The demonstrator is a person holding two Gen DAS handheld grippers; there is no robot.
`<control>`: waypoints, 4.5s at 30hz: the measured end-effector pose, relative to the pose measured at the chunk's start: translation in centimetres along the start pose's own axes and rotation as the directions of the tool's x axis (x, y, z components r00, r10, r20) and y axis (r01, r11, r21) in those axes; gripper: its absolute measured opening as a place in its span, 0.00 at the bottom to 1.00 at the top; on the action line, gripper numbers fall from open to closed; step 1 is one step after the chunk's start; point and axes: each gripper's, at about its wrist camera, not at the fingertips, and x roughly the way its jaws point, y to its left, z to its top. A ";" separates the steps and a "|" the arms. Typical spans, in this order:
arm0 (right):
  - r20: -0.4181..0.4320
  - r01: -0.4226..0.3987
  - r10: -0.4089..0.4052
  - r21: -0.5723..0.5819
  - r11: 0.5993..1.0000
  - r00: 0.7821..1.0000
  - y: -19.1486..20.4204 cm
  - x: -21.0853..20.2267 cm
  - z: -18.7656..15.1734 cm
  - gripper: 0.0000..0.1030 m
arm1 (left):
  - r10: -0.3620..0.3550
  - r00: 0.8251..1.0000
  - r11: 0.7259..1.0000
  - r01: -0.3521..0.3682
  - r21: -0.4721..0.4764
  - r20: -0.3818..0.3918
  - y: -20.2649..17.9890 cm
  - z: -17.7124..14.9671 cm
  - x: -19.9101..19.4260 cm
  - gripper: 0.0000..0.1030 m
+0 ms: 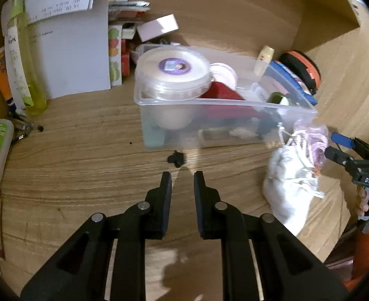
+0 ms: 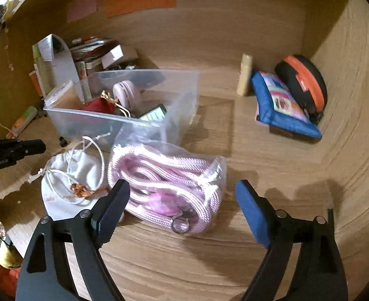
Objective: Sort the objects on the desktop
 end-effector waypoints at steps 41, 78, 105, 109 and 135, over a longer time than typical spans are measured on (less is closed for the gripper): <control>-0.005 -0.154 0.154 -0.017 0.988 0.988 0.7 0.2 0.3 0.26 | 0.111 0.994 0.988 -0.112 0.104 0.014 -2.4 1.3 2.6 0.15; 0.230 -0.082 0.081 -0.002 0.997 0.970 -1.0 -7.9 3.4 0.22 | 0.176 0.984 0.981 -0.173 0.085 -0.028 -2.5 1.8 4.6 0.13; 0.265 -0.207 0.203 -0.015 0.978 0.943 2.7 -2.5 10.3 0.22 | 0.085 0.965 0.987 -0.115 0.109 0.248 -4.8 5.5 -5.3 0.12; 0.248 -0.211 0.207 -0.010 0.978 0.947 3.0 -1.2 10.6 0.22 | 0.065 0.964 0.989 -0.096 0.112 0.258 -5.2 6.7 -4.9 0.12; 0.154 -0.042 0.055 -0.089 0.995 0.987 5.4 5.8 9.8 0.27 | -0.004 0.992 0.981 -0.021 0.192 0.129 -8.2 9.3 3.4 0.12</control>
